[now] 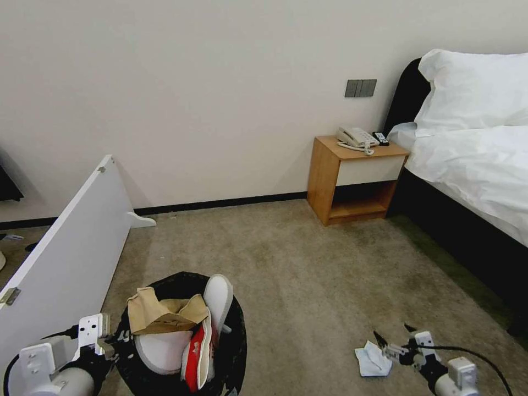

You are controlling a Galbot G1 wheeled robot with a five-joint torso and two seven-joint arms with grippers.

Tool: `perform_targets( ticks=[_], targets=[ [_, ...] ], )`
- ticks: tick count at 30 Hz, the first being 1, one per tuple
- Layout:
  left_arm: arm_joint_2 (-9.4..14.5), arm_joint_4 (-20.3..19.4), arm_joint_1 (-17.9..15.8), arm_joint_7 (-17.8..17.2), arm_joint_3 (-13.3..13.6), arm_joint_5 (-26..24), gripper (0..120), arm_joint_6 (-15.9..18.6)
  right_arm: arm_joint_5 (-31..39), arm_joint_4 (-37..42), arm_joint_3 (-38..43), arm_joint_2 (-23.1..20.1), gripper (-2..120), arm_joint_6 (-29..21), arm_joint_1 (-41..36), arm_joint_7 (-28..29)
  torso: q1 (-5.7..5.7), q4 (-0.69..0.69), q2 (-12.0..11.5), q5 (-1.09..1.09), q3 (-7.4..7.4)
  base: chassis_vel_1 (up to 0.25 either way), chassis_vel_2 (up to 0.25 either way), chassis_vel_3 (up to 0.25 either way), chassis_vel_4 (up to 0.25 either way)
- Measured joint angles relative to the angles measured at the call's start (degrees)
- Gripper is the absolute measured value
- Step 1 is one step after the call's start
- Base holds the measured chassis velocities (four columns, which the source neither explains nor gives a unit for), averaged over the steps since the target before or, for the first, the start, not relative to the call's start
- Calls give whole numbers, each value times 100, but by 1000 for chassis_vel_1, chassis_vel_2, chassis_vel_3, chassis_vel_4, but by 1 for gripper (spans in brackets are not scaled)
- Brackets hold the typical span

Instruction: Pick up the trash bin, then pick up the garbage from the floor and place it into the trash bin.

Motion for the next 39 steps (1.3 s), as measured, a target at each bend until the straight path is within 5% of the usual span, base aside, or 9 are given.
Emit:
perform_targets(
  ticks=[39],
  targets=[
    [69, 0, 3, 6, -18, -87, 1, 0, -357, -1989, -532, 683, 100, 37, 1044, -225, 0, 1, 0, 0, 0, 0, 0, 0, 0]
  ],
)
